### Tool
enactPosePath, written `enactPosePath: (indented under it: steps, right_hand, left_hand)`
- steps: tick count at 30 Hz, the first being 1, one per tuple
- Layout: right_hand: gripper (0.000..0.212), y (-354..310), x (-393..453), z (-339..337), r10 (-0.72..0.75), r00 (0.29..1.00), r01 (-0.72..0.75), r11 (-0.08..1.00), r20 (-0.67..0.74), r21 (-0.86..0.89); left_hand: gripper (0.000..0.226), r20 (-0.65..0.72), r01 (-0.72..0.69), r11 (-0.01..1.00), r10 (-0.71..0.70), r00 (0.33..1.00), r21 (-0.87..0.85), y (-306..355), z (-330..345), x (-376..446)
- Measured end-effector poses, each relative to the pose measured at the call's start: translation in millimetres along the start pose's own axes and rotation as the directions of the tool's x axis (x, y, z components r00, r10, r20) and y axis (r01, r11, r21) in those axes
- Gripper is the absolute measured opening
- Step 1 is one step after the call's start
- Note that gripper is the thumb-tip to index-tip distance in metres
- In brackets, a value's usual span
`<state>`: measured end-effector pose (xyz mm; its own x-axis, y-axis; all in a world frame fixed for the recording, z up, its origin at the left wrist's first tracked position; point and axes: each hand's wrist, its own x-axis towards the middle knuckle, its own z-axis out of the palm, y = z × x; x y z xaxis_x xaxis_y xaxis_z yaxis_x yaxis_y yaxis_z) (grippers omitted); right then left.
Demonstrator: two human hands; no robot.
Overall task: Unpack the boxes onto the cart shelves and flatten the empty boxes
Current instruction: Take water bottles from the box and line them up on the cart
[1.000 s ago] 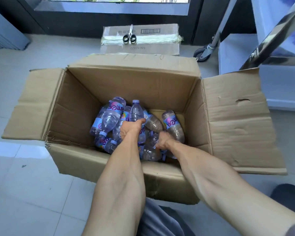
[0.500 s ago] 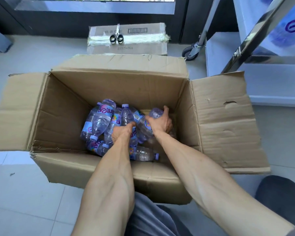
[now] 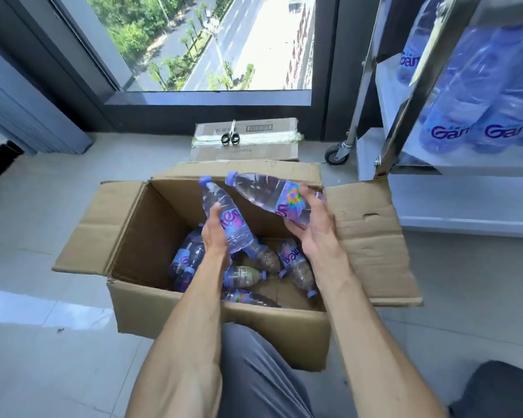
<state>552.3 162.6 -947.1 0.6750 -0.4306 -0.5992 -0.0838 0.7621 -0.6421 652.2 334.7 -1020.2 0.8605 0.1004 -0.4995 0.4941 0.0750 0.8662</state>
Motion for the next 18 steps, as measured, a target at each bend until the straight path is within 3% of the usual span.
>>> enactPosePath:
  steps: [2, 6, 8, 13, 15, 18]
  right_hand:
    - [0.03, -22, -27, -5, 0.016, 0.996, -0.025, 0.995, 0.092, 0.093]
    - [0.054, -72, -87, -38, -0.026, 1.0, 0.026, 1.0, 0.009, -0.016]
    - [0.042, -88, -112, -72, -0.021, 0.999, 0.021, 0.999, 0.027, -0.029]
    - [0.024, -117, -156, -183, -0.067, 0.955, 0.026, 0.99, 0.291, 0.141]
    - [0.032, -131, -171, -220, -0.035, 0.939, -0.03, 0.983, 0.343, 0.18]
    - [0.038, -149, -192, -270, -0.015, 0.931, -0.061, 0.979, 0.364, 0.195]
  left_hand:
    - [0.056, 0.076, -0.058, 0.995, 0.064, 0.995, -0.076, 12, 11, -25]
    - [0.086, 0.194, -0.118, 0.985, 0.141, 0.971, -0.127, 32, 51, -111]
    - [0.08, 0.25, -0.169, 0.976, 0.199, 0.948, -0.135, 34, 77, -155]
    - [0.055, 0.409, -0.174, 0.958, 0.255, 0.876, -0.226, 8, 146, -249]
    - [0.052, 0.443, -0.161, 0.963, 0.243, 0.863, -0.215, -12, 168, -280]
    - [0.064, 0.52, -0.083, 0.995, 0.096, 0.849, -0.049, -46, 194, -336]
